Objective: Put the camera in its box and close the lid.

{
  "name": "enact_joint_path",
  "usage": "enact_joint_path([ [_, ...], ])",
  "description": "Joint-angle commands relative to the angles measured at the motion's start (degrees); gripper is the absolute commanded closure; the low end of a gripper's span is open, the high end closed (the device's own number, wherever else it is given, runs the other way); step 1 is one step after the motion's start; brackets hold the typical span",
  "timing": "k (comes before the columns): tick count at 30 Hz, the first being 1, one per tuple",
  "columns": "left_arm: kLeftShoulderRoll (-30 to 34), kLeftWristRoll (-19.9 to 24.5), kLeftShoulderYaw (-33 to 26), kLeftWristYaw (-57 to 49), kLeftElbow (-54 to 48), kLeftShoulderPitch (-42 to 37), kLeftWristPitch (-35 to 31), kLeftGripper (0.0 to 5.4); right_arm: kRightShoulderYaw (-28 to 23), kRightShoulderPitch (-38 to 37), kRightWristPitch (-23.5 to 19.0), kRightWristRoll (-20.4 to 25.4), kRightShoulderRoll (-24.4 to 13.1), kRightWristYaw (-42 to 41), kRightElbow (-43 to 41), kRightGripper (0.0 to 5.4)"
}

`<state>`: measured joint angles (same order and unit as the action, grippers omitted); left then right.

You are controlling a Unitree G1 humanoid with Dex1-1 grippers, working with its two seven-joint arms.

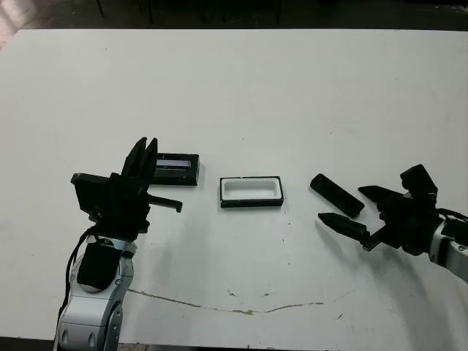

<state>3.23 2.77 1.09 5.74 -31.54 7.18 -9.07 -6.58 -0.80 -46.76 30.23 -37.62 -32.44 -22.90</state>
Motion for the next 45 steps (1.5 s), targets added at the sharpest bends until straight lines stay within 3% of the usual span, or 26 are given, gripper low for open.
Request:
enact_joint_path([
  [1, 0.8, -0.1, 0.0, 0.1, -0.2, 1.2, -1.3, 5.40, 0.5, -1.8, 0.0, -1.0, 1.0, 0.9, -0.3, 0.58],
  [12, 0.6, -0.7, 0.2, -0.3, -0.2, 1.4, -1.0, 5.40, 0.6, -2.8, 0.2, -3.6, 2.5, 4.4, -2.7, 3.00],
  [22, 0.7, -0.1, -0.1, 0.1, 0.0, 1.4, -0.8, 5.40, 1.1, -3.3, 2.8, -5.8, 2.1, 3.7, -2.1, 5.15],
  [30, 0.7, -0.2, 0.0, 0.0, 0.0, 1.5, -0.7, 5.40, 0.4, -3.0, 3.3, -6.1, 2.0, 2.7, -1.6, 5.32],
  [35, 0.7, -0.3, 0.0, 0.0, 0.2, 1.4, -0.5, 5.40, -2.2, -1.2, 4.9, -3.4, 2.9, 1.1, -0.7, 5.32],
  [40, 0.5, -0.3, 0.2, -0.2, 0.0, 1.2, -1.2, 5.40, -5.2, 3.6, 6.2, 0.2, 2.4, -2.0, 0.0, 5.32],
  [45, 0.4, -0.4, 0.5, -0.3, -0.1, 1.1, -1.4, 5.40, -4.9, 11.3, 9.0, 1.6, 0.4, -7.6, 3.5, 5.32],
])
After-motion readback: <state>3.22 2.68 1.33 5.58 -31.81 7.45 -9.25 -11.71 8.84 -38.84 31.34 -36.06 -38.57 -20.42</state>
